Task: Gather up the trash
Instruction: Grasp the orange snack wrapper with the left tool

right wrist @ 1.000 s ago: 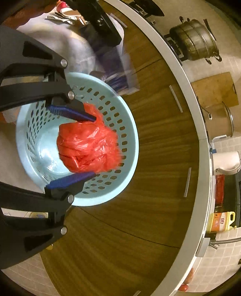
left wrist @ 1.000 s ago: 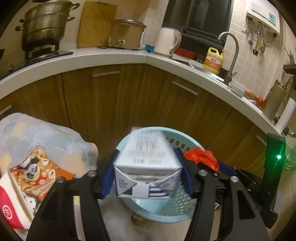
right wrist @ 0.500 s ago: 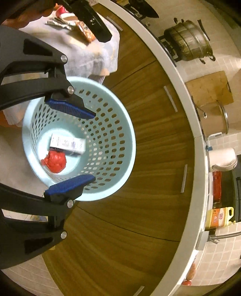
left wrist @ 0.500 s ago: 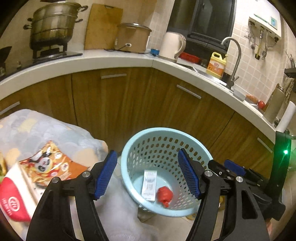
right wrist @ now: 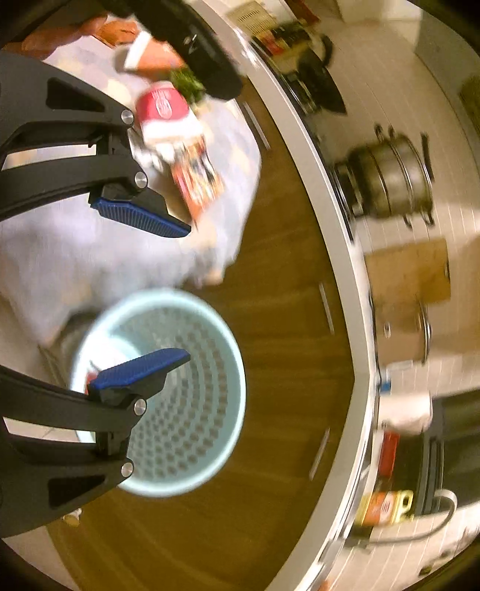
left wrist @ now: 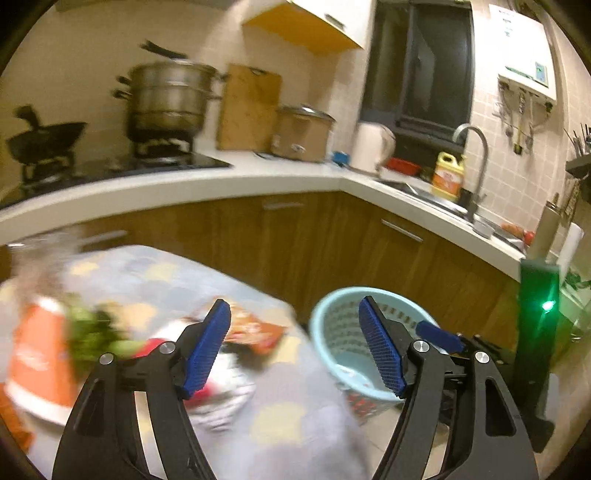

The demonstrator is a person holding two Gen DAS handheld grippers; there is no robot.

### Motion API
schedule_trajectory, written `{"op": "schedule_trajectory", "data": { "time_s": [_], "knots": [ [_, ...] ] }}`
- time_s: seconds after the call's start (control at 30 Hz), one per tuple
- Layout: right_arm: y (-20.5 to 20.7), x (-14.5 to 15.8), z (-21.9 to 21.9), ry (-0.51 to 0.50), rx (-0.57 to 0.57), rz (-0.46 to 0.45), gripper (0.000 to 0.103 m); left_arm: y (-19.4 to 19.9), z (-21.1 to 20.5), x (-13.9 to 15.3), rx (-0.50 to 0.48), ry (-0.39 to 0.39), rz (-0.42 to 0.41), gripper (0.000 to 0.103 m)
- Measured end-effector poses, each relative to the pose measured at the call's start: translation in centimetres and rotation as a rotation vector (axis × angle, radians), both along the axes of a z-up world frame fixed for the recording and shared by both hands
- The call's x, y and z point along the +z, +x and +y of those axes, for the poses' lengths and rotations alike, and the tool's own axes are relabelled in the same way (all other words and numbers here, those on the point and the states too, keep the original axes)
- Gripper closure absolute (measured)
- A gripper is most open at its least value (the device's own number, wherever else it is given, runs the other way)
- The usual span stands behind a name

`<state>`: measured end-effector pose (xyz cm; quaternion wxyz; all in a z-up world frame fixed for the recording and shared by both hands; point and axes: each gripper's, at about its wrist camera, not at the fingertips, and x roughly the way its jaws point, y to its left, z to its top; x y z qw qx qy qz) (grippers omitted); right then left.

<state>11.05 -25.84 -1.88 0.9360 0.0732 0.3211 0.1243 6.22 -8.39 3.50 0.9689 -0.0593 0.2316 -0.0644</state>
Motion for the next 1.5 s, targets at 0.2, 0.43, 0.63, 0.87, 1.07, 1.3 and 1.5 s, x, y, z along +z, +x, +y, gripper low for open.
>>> {"op": "schedule_trajectory", "data": {
  "time_s": [0.2, 0.43, 0.63, 0.87, 1.07, 1.3, 1.5],
  "knots": [
    [-1.9, -0.3, 7.4, -0.02, 0.105, 0.004, 0.044, -5.3, 7.0, 1.2, 0.177, 0.006, -0.045, 0.032],
    [-3.8, -0.8, 13.2, -0.028, 0.187, -0.011, 0.044, -11.7, 16.6, 0.6, 0.464, -0.002, -0.028, 0.024],
    [-4.5, -0.8, 15.4, -0.071, 0.194, -0.04, 0.044, -15.7, 24.5, -1.9, 0.686, -0.097, 0.059, 0.021],
    [-4.7, -1.4, 16.5, -0.138, 0.196, -0.053, 0.044, -17.0, 28.8, -5.4, 0.632, -0.236, 0.186, 0.021],
    [-4.6, -1.5, 16.4, -0.133, 0.196, -0.045, 0.044, -15.1, 29.0, -8.2, 0.526, -0.342, 0.292, 0.024],
    [-4.5, -1.5, 16.3, -0.125, 0.202, -0.043, 0.044, -12.4, 27.3, -8.5, 0.5, -0.213, 0.328, 0.052],
    [-4.4, -1.5, 16.2, -0.115, 0.201, -0.04, 0.044, -11.8, 26.3, -7.9, 0.448, -0.216, 0.289, 0.078]
  ]
}}
